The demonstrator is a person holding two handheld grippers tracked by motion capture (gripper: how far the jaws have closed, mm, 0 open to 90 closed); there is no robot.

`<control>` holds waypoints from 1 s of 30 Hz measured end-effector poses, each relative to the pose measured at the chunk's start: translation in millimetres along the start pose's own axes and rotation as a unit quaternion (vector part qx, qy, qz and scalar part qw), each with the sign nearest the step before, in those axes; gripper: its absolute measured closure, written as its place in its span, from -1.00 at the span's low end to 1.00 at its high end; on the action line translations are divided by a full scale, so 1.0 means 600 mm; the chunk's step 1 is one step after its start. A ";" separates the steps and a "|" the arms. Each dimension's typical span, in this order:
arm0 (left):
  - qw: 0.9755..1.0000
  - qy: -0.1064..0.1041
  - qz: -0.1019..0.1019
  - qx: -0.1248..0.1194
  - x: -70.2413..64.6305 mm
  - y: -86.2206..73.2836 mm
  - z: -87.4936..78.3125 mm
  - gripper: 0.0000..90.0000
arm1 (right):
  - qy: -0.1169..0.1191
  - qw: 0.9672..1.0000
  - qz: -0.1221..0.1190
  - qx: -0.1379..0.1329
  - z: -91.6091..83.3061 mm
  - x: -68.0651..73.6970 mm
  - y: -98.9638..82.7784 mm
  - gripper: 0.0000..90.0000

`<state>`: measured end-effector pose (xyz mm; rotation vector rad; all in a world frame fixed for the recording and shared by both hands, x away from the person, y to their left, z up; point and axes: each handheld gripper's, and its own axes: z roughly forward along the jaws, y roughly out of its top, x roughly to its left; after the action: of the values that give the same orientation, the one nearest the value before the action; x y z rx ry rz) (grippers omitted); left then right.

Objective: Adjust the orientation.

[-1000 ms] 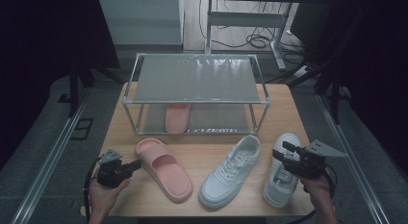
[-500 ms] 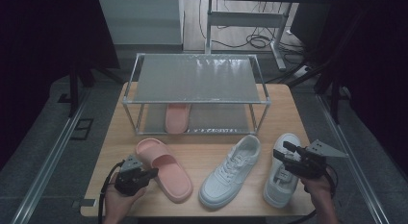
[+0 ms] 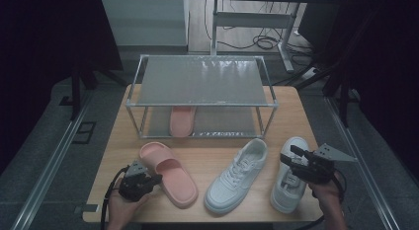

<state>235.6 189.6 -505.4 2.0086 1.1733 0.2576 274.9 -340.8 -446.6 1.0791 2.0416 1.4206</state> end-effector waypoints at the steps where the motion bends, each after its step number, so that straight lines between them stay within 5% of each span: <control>1: 1.000 -0.001 0.002 -0.002 -0.003 0.002 -0.002 0.99 | -0.001 1.000 0.001 0.000 0.000 -0.001 0.000 -0.05; 11: 1.000 -0.004 0.002 -0.010 -0.006 0.011 0.015 1.00 | 0.001 1.000 -0.002 0.002 0.003 0.001 0.000 -0.05; 25: 1.000 0.006 -0.004 0.002 0.004 -0.001 -0.003 0.99 | -0.002 1.000 0.000 0.001 0.000 -0.001 -0.001 -0.05; 30: 1.000 -0.005 0.015 -0.013 -0.017 0.014 -0.008 0.99 | -0.002 1.000 0.001 0.000 0.000 -0.002 0.000 -0.05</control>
<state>232.8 181.7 -494.0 2.0033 1.1303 0.2766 275.4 -341.7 -446.7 1.0827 2.0381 1.4188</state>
